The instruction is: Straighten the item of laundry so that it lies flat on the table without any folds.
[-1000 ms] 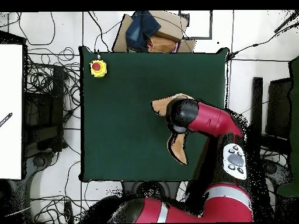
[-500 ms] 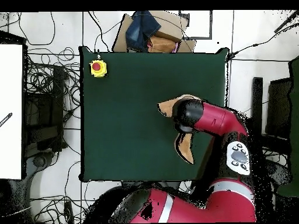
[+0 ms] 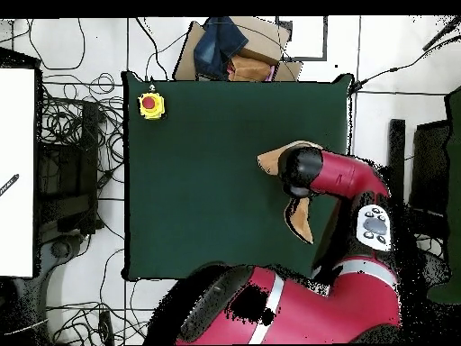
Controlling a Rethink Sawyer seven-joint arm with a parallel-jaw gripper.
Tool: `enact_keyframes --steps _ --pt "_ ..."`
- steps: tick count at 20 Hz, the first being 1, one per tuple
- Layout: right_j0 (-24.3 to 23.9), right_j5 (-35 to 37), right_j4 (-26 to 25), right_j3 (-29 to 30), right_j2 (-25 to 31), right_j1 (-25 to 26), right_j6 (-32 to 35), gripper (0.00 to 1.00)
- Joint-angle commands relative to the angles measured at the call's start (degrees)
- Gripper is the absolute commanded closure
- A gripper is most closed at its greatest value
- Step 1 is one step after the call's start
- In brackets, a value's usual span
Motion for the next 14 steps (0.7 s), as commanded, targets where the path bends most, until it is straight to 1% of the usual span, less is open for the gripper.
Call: enact_keyframes --steps 1,3,5,8,12,14 --pt "1.99 -12.44 -2.09 8.85 1.66 -0.86 11.30 1.00" --pt "3.01 -17.61 -1.43 13.49 0.72 -1.73 15.52 1.00" --pt "2.91 -20.13 -0.21 16.33 0.81 -2.19 16.67 1.00" --pt "2.46 -22.85 1.21 19.26 0.92 -2.59 16.58 1.00" --pt "1.35 -26.09 1.63 22.80 1.31 -3.44 14.70 1.00" --pt "0.01 -27.46 1.23 24.56 1.86 -4.01 13.21 1.00"
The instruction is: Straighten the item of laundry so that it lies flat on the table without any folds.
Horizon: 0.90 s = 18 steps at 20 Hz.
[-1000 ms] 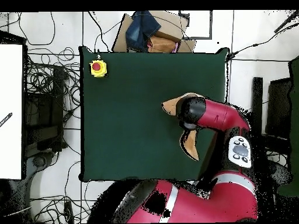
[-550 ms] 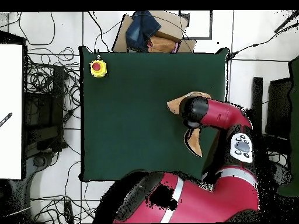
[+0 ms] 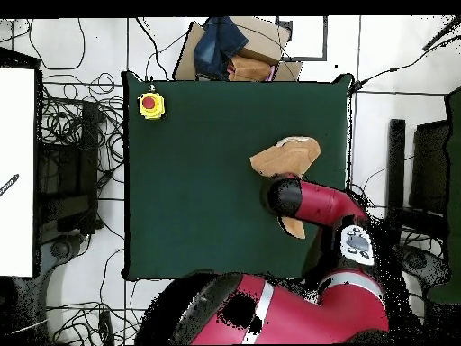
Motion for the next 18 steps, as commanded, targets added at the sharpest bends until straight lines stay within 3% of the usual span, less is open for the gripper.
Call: enact_keyframes --steps 1,8,13,18 --pt "-2.23 -4.07 0.73 12.16 2.56 -2.17 12.58 1.00" --pt "-9.03 -9.99 -4.00 18.77 4.20 -4.15 8.08 1.00" --pt "-10.50 -8.50 -6.11 17.32 4.32 -3.85 5.01 1.00" --pt "-4.90 -11.68 -4.68 16.75 0.80 -1.95 10.31 1.00"
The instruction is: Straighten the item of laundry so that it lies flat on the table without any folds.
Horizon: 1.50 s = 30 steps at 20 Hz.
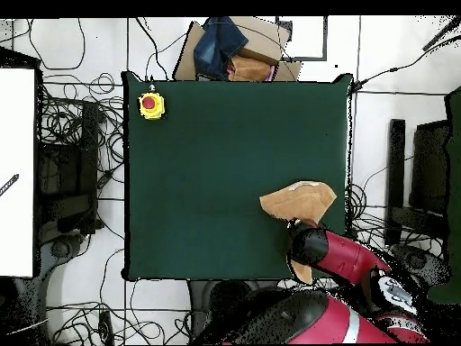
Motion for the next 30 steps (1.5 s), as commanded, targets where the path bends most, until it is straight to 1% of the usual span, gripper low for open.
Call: enact_keyframes --steps 1,5,8,13,17,27,30 --pt "6.80 -6.41 -0.17 3.21 0.43 1.44 11.73 1.00" --pt "11.74 -9.72 3.92 4.04 -1.31 3.33 16.50 1.00" --pt "14.53 -11.03 6.81 4.26 -2.23 4.42 18.27 1.00" --pt "15.90 -12.52 10.15 4.80 -2.00 5.14 17.92 1.00" --pt "16.75 -12.30 12.83 5.64 -1.25 4.57 17.58 1.00" --pt "17.57 -8.92 19.02 7.90 1.35 1.55 16.97 1.00" --pt "20.07 -6.57 23.37 7.65 2.56 0.98 18.69 1.00"
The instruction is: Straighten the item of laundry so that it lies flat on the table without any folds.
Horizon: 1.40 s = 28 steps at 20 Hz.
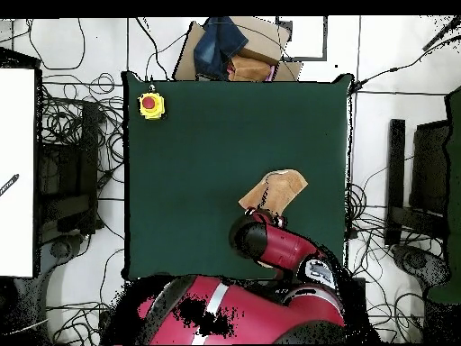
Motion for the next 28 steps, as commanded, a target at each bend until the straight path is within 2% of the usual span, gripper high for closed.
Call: enact_keyframes --steps 1,9,11,15,17,21,25,28 --pt "5.15 4.93 10.38 2.27 5.07 -1.83 19.75 1.00" --pt "14.34 7.79 24.03 -0.47 2.37 0.29 22.47 1.00" --pt "16.37 9.24 26.59 -1.81 1.00 1.14 22.18 1.00" --pt "16.77 9.01 28.55 -2.23 1.35 1.39 20.78 1.00" --pt "14.40 7.79 27.23 -0.85 2.91 0.36 18.89 1.00" --pt "3.00 3.96 18.36 2.53 7.12 -1.60 11.37 1.00" --pt "-8.10 2.64 7.12 0.07 9.41 -0.34 2.86 1.00" --pt "-11.42 5.41 1.18 -2.93 8.10 -0.13 -0.23 1.00"
